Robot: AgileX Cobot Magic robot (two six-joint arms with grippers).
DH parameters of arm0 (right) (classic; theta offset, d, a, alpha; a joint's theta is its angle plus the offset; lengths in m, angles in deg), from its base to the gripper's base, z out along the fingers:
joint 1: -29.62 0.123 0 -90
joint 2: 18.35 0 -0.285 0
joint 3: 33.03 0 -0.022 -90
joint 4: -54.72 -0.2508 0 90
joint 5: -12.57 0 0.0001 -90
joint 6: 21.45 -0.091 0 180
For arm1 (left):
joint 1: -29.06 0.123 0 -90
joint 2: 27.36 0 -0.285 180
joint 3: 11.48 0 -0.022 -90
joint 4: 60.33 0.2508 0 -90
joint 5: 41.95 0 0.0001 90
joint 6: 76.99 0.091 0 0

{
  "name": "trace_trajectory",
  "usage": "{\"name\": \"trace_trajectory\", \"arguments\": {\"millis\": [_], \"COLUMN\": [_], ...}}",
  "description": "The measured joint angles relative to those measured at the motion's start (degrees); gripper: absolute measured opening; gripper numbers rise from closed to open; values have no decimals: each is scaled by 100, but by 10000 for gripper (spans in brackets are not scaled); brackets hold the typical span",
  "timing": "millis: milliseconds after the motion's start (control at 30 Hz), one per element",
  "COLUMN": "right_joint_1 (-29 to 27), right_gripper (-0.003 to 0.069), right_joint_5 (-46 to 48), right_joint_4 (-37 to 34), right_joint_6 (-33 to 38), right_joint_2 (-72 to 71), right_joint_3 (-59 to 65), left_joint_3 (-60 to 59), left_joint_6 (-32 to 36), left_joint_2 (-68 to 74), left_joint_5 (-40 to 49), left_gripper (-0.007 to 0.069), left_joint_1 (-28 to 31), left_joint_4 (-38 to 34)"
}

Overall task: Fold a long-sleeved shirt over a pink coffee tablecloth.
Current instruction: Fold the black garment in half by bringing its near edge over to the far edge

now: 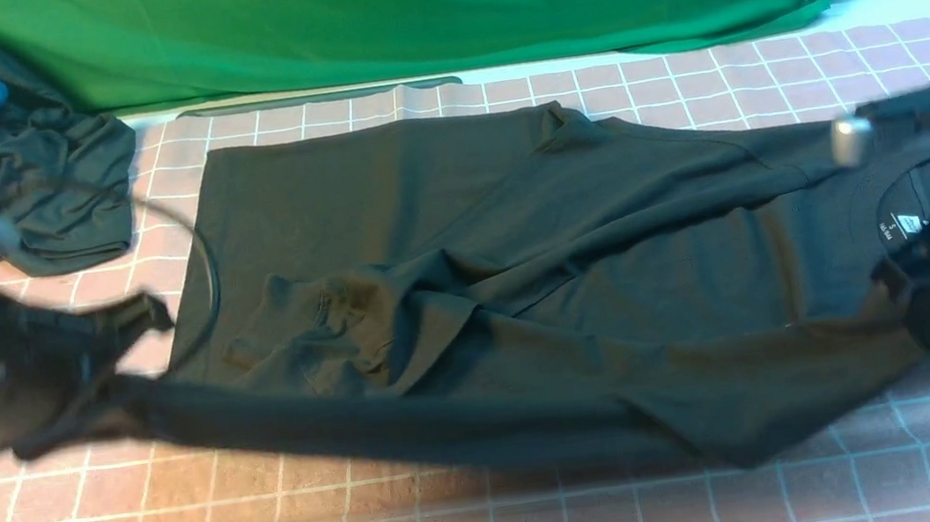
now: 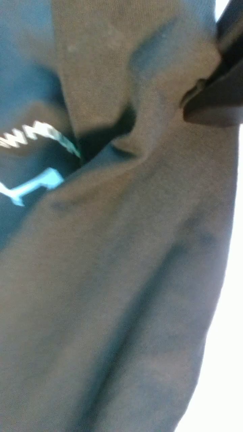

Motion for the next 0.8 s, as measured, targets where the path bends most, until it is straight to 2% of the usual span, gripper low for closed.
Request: {"name": "trace_trajectory", "arguments": {"millis": [100, 333, 533, 800], "right_joint_1": [0, -33, -285, -352], "right_gripper": [67, 67, 67, 67], "right_joint_5": [142, 431, 539, 515], "right_joint_4": [14, 32, -60, -114], "right_joint_6": [-29, -101, -291, -343], "right_joint_2": [245, 1301, 2112, 3273], "right_joint_3": [-383, -1837, -3206, -4700], "left_joint_3": [482, 2597, 4229, 5784], "left_joint_6": [-21, -38, -20, -88], "left_joint_2": [473, 2192, 3344, 4587], "left_joint_5": [25, 213, 468, 504], "left_gripper": [45, 45, 45, 45], "left_joint_1": [6, 230, 230, 285], "left_joint_4": [0, -311, -370, -410]}}
